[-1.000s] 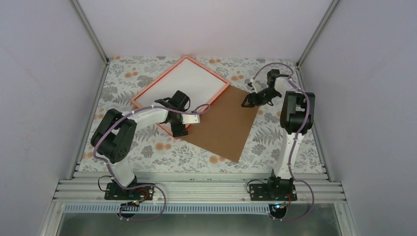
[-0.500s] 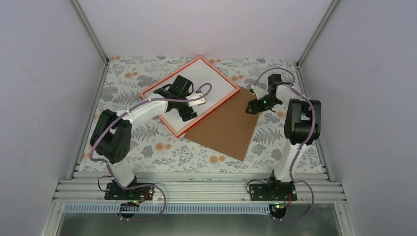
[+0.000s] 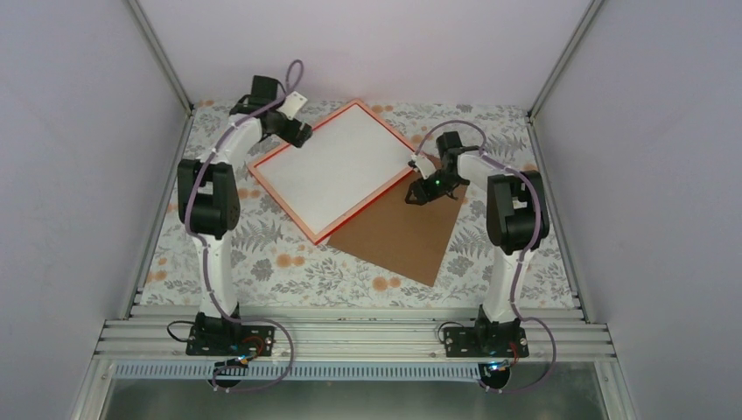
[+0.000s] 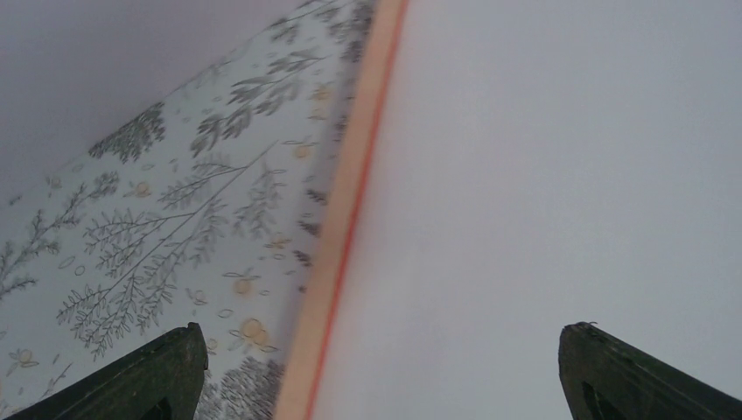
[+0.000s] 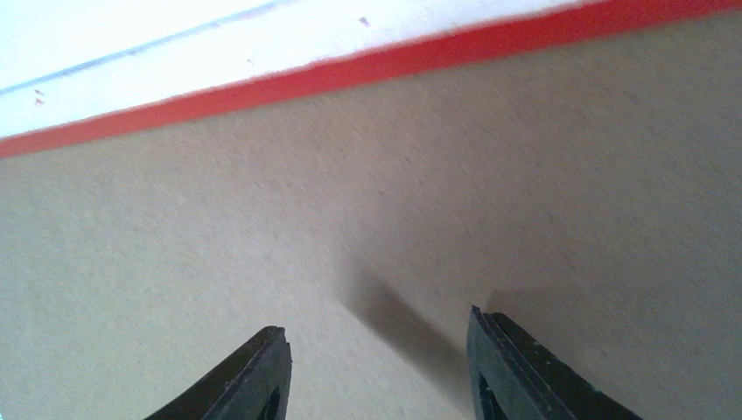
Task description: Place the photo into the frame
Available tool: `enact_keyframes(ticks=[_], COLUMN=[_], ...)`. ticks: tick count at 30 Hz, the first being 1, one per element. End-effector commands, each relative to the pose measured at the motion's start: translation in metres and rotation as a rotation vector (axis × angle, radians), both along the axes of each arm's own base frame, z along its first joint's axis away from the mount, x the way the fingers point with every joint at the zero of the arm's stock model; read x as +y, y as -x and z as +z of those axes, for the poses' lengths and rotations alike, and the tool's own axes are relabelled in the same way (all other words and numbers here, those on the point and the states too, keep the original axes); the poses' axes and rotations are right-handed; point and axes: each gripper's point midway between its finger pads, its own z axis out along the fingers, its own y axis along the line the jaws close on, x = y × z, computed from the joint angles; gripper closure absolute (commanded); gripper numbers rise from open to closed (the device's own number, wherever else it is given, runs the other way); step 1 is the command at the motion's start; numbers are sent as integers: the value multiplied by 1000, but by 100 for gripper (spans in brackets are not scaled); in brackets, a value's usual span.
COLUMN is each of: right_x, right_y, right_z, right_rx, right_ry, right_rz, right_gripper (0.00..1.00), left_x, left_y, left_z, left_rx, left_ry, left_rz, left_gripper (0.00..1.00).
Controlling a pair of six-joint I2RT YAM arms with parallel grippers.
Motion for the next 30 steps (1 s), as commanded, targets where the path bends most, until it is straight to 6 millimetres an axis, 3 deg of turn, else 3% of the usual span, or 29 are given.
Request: enact_keyframes(ticks=[1,6,10,15,20,26,30], right_x=[22,15,0,-28,-55,-88,-81], right_y=[0,17,37,51,56,56,45], right_z=[-15,-39,-55,-68,-74,-76,-61], right_rx=[47,111,151,182,196,200,173], right_ry=[-48,-14,39,93,131,165,108], right_rz=[10,17,28,7,-18,-55,-57], right_gripper=[49,51,53,54,54,55,56], left_x=[16,53,57,53,52,38,27], left_y=[-13,-28,-16,28,79,148,186], left_z=[-19,-39,-57,-82,-87,-80,-68], left_rx=[150,202,272,377,437,499,514], left_ry=[202,275,298,312,338,397,458], left_rz=[17,71,44,-24,-63,-129,-156], left_gripper=[0,0,0,5,6,7,11])
